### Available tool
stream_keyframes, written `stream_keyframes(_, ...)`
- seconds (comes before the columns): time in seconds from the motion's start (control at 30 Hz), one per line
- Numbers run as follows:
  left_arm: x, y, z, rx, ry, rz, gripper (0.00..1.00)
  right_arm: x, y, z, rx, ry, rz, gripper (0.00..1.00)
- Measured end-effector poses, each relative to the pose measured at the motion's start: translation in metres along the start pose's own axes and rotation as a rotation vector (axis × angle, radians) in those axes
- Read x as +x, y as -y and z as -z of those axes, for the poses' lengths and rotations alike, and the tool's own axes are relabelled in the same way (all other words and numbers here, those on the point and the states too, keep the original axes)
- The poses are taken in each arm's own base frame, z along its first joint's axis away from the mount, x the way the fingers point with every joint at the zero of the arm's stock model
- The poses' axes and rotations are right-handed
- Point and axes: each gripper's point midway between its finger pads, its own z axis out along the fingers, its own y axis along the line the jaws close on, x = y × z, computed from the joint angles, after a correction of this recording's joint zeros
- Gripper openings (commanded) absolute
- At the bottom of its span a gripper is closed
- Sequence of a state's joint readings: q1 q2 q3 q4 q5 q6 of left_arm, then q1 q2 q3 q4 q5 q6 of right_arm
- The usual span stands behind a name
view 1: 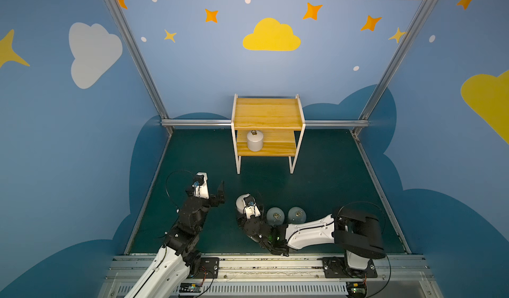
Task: Remove the tea canisters from the shelf
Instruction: Place the tea canister at the center of the board.
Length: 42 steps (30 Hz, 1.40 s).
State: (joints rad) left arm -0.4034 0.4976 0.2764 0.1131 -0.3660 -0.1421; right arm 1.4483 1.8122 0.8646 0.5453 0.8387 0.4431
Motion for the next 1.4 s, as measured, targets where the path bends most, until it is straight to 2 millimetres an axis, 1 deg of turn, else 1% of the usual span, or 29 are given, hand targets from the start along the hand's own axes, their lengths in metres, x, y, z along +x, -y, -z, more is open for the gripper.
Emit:
stream_keyframes(0.23, 0.001, -0.002, -0.002, -0.004, -0.006, 0.005, 1.00, 0.006, 0.001, -0.002, 0.007, -0.008, -0.021, 0.65)
stream_keyframes(0.5, 0.003, -0.002, -0.006, -0.002, -0.014, 0.015, 1.00, 0.033, -0.002, -0.012, 0.001, -0.045, 0.036, 0.66)
stream_keyframes(0.8, 0.005, -0.002, -0.008, 0.002, -0.012, 0.023, 1.00, 0.031, -0.011, -0.014, -0.034, -0.023, 0.030, 0.67)
stream_keyframes(1.1, 0.004, -0.002, -0.008, 0.001, -0.007, 0.025, 1.00, 0.046, -0.012, -0.018, -0.043, -0.045, 0.046, 0.67)
stream_keyframes(1.4, 0.008, -0.002, -0.011, -0.002, -0.021, 0.021, 1.00, 0.054, -0.012, -0.023, -0.055, -0.068, 0.040, 0.67)
